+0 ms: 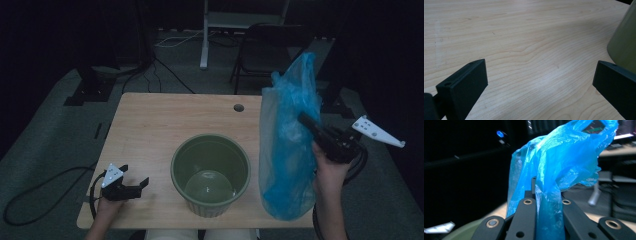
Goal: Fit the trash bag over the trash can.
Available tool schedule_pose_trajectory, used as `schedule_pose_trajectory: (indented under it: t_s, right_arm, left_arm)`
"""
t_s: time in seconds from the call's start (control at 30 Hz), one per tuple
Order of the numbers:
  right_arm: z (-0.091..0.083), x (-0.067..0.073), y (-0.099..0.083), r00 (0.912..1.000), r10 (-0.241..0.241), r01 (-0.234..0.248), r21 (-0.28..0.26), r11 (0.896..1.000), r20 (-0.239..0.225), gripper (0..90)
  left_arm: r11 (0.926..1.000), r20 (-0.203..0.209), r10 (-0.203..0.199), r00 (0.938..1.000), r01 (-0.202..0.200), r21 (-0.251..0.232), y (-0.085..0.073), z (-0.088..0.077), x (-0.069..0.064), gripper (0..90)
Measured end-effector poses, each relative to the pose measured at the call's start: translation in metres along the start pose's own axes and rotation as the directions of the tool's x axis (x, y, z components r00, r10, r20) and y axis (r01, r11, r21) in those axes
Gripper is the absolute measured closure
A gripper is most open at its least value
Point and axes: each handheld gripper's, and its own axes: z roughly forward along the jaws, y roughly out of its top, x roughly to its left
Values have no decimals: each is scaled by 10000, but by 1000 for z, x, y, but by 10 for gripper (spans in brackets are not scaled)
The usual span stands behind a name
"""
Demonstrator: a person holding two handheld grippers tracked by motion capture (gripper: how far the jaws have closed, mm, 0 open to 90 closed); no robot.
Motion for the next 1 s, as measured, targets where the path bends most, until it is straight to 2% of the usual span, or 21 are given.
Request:
schedule_pose_trajectory:
  t_s: [0.17, 0.2, 0.23, 0.33, 0.37, 0.43, 0.47, 0.5, 0.53, 0.57, 0.6, 0.63, 0.7, 0.73, 0.77, 0.8, 0.9, 0.93, 1.0]
  right_arm:
    - [9, 22, 37, 9948, -333, 251, -851, 9961, -962, 896]
    - [14, 31, 51, 9914, -493, 352, -1155, 9927, -1212, 896]
    - [14, 31, 51, 9914, -493, 352, -1155, 9927, -1212, 896]
    - [22, 43, 70, 9857, -719, 475, -1582, 9863, -1522, 896]
    - [28, 50, 80, 9827, -781, 459, -1875, 9812, -1682, 895]
    - [28, 50, 80, 9827, -781, 459, -1875, 9812, -1682, 895]
    - [40, 60, 88, 9793, -842, 386, -2388, 9703, -1840, 895]
    - [40, 60, 88, 9793, -842, 386, -2388, 9703, -1840, 895]
    - [51, 64, 88, 9784, -824, 319, -2552, 9664, -1896, 895]
    - [51, 64, 88, 9784, -824, 319, -2552, 9664, -1896, 895]
    - [57, 66, 87, 9779, -805, 279, -2614, 9648, -1928, 895]
    - [70, 70, 82, 9778, -769, 234, -2631, 9645, -1951, 895]
    - [85, 72, 74, 9759, -661, 133, -2456, 9693, -2080, 895]
    - [85, 72, 74, 9759, -661, 133, -2456, 9693, -2080, 895]
    - [92, 73, 69, 9756, -656, 147, -2357, 9717, -2096, 895]
    - [105, 75, 55, 9746, -535, 45, -2198, 9755, -2175, 895]
    - [117, 77, 43, 9717, -348, -103, -1891, 9819, -2338, 895]
    - [126, 82, 30, 9717, -414, 13, -1700, 9854, -2327, 895]
    - [133, 86, 16, 9690, -470, 156, -1296, 9914, -2424, 893]
  left_arm:
    - [10000, -11, 17, 10000, -17, -9, 0, 0, -1, 2]
    - [10000, 0, 10, 10000, -10, 8, 0, 1, -2, 2]
    - [10000, 4, 45, 10000, -45, 19, 0, 1, -2, 2]
    - [10000, 7, 78, 10000, -78, 29, 0, 1, -3, 2]
    - [10000, 5, 86, 10000, -86, 23, 0, 1, -3, 2]
    - [10000, -1, 82, 10000, -82, 41, 0, 1, -3, 2]
    - [10000, 16, 64, 10000, -64, 17, 1, 1, -3, 2]
    - [10000, 10, 71, 10000, -71, 19, 1, 1, -3, 2]
    - [10000, 29, 66, 10000, -66, 25, 0, 1, -3, 2]
    - [10000, 29, 66, 10000, -66, 25, 0, 1, -3, 2]
    - [10000, 36, 71, 10000, -71, 41, 0, 1, -3, 2]
    - [10000, 37, 88, 10000, -88, 38, 0, 1, -3, 2]
    - [10000, 54, 91, 9999, -92, 35, 0, 1, -4, 2]
    - [9999, 59, 106, 9999, -106, 18, 0, 1, -4, 2]
    - [9999, 75, 106, 9999, -106, 29, 0, 1, -3, 2]
    - [9999, 71, 101, 9999, -102, 39, 0, 1, -3, 2]
    - [9999, 60, 82, 9999, -82, 69, 0, 1, -2, 2]
    - [9999, 64, 84, 9999, -85, 80, 0, 1, -2, 2]
    - [9999, 112, 137, 9998, -137, 48, 0, 0, -3, 2]
